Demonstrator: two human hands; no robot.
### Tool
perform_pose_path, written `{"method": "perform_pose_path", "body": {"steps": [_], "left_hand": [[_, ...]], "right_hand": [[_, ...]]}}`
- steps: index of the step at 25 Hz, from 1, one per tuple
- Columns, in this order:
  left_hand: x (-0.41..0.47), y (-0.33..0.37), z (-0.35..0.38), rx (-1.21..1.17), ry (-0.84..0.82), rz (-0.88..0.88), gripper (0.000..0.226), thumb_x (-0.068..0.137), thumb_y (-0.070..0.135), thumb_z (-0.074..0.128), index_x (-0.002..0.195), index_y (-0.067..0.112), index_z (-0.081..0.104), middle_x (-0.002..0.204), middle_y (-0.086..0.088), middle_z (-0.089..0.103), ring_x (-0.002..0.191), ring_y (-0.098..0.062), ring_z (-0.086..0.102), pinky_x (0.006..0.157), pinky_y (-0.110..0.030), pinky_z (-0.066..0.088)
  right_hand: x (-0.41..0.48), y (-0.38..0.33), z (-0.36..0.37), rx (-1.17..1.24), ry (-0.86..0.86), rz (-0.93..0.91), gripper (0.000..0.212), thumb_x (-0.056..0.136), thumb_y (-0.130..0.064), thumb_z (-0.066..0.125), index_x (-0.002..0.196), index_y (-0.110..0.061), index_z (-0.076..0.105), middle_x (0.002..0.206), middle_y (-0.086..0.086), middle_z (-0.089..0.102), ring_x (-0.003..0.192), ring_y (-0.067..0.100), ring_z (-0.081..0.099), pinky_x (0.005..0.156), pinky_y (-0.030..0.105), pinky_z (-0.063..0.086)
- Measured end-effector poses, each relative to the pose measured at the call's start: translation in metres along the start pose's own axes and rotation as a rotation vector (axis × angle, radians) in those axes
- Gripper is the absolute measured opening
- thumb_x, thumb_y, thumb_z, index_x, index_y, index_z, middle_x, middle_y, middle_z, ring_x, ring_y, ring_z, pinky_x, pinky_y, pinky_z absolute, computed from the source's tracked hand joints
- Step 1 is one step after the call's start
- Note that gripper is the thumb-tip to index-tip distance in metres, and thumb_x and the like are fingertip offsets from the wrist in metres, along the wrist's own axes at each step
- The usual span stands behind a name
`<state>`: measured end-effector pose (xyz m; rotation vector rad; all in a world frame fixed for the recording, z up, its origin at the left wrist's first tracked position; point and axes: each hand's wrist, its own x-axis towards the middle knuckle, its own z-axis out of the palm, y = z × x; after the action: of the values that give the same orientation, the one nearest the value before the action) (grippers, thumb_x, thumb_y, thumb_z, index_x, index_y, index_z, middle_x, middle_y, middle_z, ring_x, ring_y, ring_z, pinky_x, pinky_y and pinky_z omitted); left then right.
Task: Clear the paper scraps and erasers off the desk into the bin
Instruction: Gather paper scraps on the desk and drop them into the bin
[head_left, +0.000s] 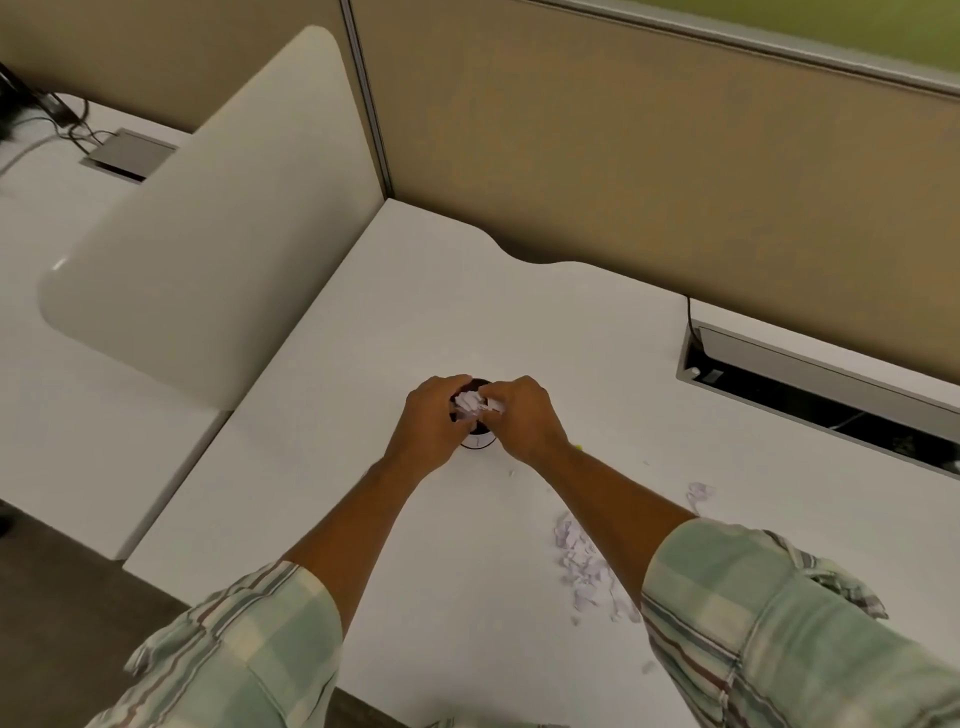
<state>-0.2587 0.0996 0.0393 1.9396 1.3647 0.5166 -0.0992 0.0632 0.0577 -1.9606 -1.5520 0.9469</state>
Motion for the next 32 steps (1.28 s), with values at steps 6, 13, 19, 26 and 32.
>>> {"method": "perform_pose_path", "body": {"steps": [6, 13, 19, 26, 32], "left_hand": [[-0.003, -0.005, -0.01, -0.083, 0.019, -0.082, 0.047, 0.085, -0.005, 0.063, 0.129, 0.013, 0.064, 0.122, -0.007, 0.068, 0.101, -0.018, 0.065, 0.095, -0.035, 0.057], [-0.002, -0.003, -0.011, -0.085, 0.056, -0.144, 0.041, 0.091, -0.006, 0.055, 0.129, 0.008, 0.063, 0.127, -0.011, 0.066, 0.112, -0.026, 0.065, 0.1, -0.038, 0.055], [-0.007, 0.002, -0.008, -0.091, 0.1, -0.156, 0.04, 0.089, -0.005, 0.057, 0.126, 0.008, 0.065, 0.123, -0.009, 0.066, 0.107, -0.026, 0.065, 0.095, -0.037, 0.057], [-0.031, 0.033, 0.023, -0.073, 0.148, 0.03, 0.031, 0.094, 0.007, 0.057, 0.124, 0.009, 0.065, 0.122, -0.008, 0.065, 0.113, -0.023, 0.063, 0.098, -0.036, 0.056], [-0.059, 0.056, 0.077, 0.009, -0.053, 0.105, 0.036, 0.092, 0.012, 0.06, 0.128, 0.016, 0.062, 0.122, -0.002, 0.061, 0.113, -0.021, 0.061, 0.091, -0.04, 0.056]], "right_hand": [[-0.001, -0.007, 0.0, 0.015, -0.039, -0.092, 0.012, 0.085, -0.008, 0.07, 0.093, -0.001, 0.065, 0.077, 0.009, 0.063, 0.069, 0.012, 0.054, 0.064, 0.016, 0.041], [0.001, -0.008, -0.003, -0.015, -0.046, 0.002, 0.061, 0.08, -0.014, 0.077, 0.139, -0.014, 0.06, 0.133, 0.011, 0.063, 0.121, 0.025, 0.061, 0.097, 0.027, 0.047], [-0.012, 0.018, -0.012, -0.039, 0.042, 0.088, 0.051, 0.088, -0.021, 0.075, 0.137, -0.018, 0.059, 0.133, 0.009, 0.058, 0.117, 0.026, 0.061, 0.104, 0.04, 0.051], [-0.059, 0.071, -0.035, -0.063, 0.073, 0.206, 0.047, 0.089, -0.024, 0.073, 0.134, -0.019, 0.059, 0.133, 0.006, 0.057, 0.112, 0.023, 0.062, 0.102, 0.035, 0.05], [-0.121, 0.132, -0.067, -0.062, 0.144, 0.325, 0.049, 0.092, -0.023, 0.071, 0.139, -0.018, 0.055, 0.142, 0.006, 0.048, 0.122, 0.025, 0.059, 0.107, 0.04, 0.049]]}}
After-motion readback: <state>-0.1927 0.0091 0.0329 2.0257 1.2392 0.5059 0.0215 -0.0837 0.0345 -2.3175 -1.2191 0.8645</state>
